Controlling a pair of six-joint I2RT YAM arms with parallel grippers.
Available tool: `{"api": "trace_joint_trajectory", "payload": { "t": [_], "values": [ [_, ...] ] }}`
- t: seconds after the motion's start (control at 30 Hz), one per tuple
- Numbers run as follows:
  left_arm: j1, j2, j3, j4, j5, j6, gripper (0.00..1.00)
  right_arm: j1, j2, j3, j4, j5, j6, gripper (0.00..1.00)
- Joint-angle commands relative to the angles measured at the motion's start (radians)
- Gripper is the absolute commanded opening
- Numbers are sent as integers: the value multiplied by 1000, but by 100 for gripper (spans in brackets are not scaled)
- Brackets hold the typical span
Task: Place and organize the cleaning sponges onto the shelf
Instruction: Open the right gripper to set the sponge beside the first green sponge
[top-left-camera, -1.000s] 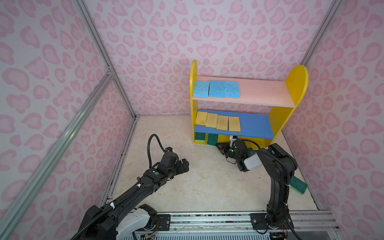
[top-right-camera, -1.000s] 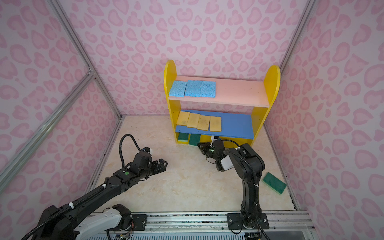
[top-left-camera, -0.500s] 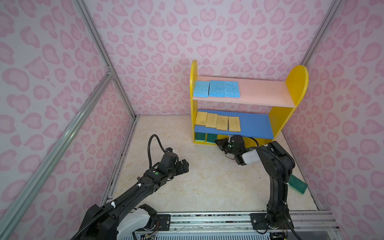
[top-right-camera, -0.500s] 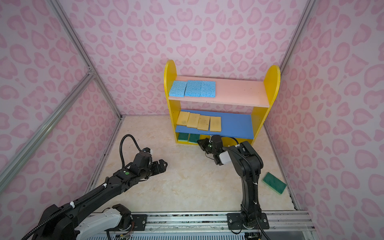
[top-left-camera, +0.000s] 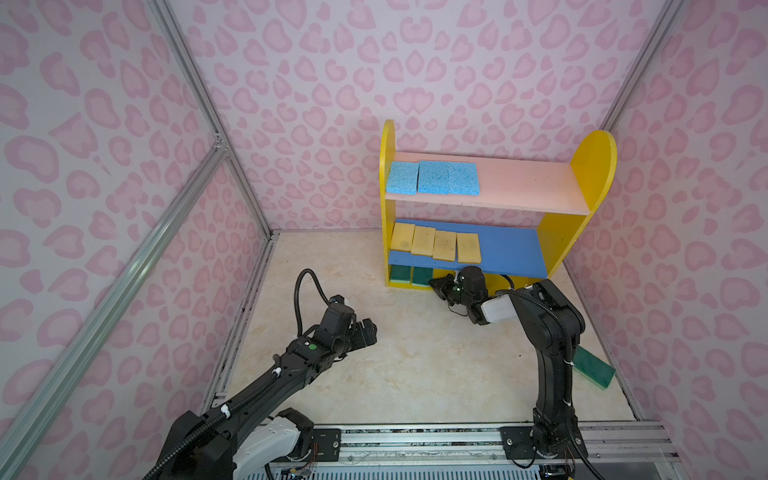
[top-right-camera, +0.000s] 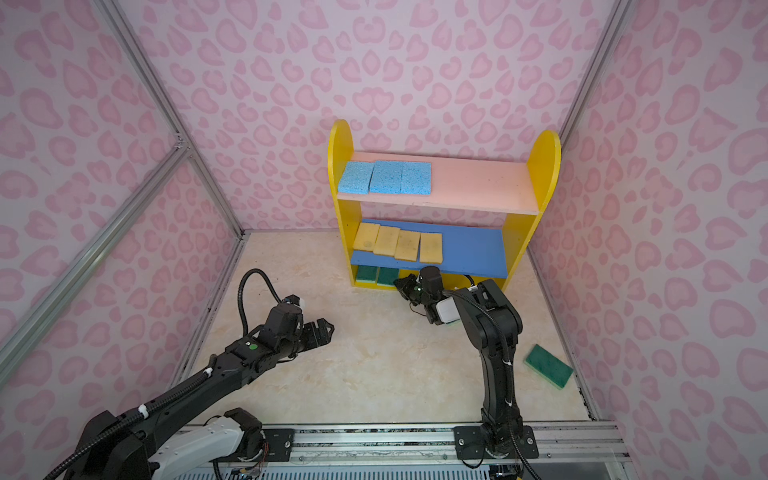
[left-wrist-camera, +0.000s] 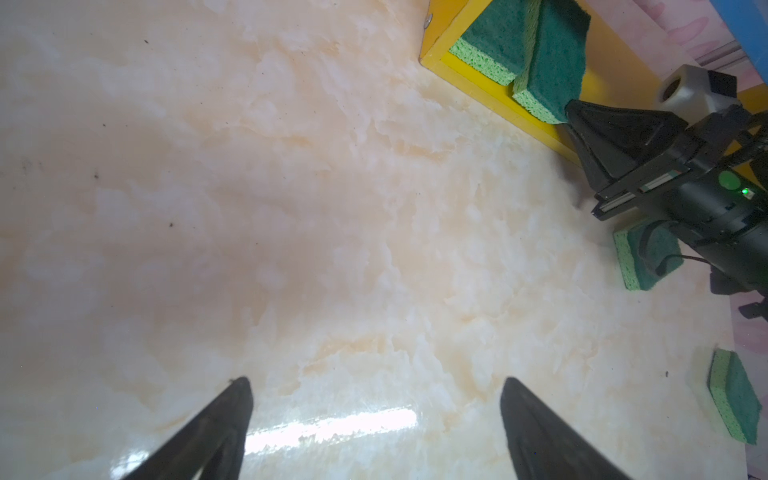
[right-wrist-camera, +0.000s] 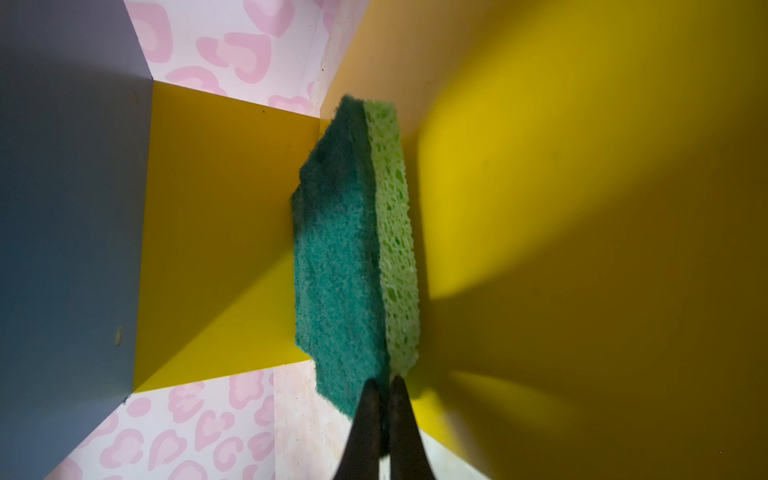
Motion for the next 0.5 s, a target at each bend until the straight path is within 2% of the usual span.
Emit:
{"api": "trace_joint_trajectory", "payload": {
  "t": [0.0,0.13,0.2,0.27,0.4,0.47],
  "values": [
    [1,-10,-7,-5,-1,9,94,-1,14,9,14,5,-13,2],
    [2,-16,-9,-9,-3,7,94,-1,20,24,17,-4,-15,4],
    [2,-20,-10,-11,-3,7,94,-1,24,29,32,-11,-9,9],
    [2,-23,-10,-12,-5,7,94,-1,25,34,37,-14,-9,17],
    [2,-24,-11,-13,-3,7,94,-1,23,35,31,-18,-13,41],
    [2,-24,-11,-15,-2,6,94,-1,19,33,28,-19,-19,48]
  ]
}}
